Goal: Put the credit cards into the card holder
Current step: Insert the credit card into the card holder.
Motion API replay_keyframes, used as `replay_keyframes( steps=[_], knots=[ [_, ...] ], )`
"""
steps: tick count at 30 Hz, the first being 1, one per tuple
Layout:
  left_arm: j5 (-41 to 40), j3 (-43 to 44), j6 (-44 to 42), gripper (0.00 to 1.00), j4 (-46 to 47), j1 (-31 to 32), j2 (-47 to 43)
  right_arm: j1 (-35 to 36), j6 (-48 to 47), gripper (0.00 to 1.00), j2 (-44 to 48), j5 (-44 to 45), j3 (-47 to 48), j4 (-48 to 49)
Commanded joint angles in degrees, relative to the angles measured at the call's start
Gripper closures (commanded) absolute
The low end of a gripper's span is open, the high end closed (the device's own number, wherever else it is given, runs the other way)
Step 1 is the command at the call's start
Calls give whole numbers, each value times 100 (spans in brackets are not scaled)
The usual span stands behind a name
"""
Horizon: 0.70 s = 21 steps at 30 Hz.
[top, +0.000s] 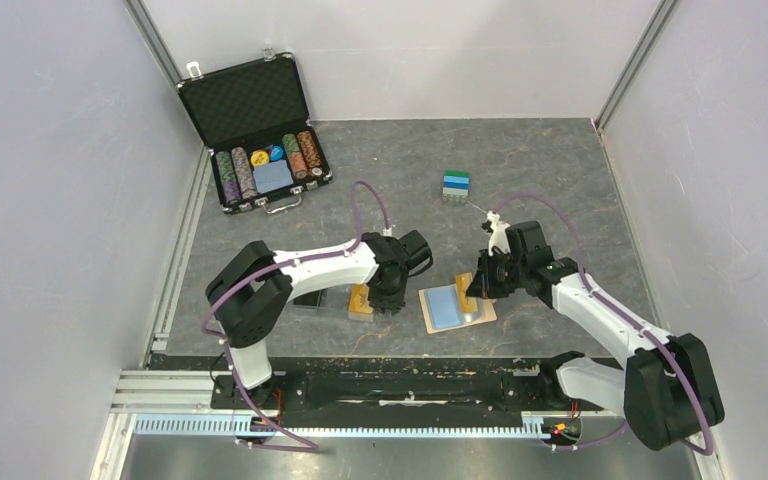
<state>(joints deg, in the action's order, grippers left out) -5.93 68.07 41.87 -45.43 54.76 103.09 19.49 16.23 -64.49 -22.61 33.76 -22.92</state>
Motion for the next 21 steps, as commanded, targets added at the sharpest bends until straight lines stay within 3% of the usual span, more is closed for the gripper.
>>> replay_keyframes(
  steps=[1, 9, 21],
  knots=[
    [264, 384, -230, 68, 241, 284, 65, -40, -99, 100, -150, -220, -183, 313],
    [294, 756, -105, 68, 262, 612, 670, -184, -41, 100, -502, -560, -480, 668],
    [-17, 892, -153, 70, 20, 623, 1048, -369, 259, 100, -858, -1173, -972, 1303]
  ],
)
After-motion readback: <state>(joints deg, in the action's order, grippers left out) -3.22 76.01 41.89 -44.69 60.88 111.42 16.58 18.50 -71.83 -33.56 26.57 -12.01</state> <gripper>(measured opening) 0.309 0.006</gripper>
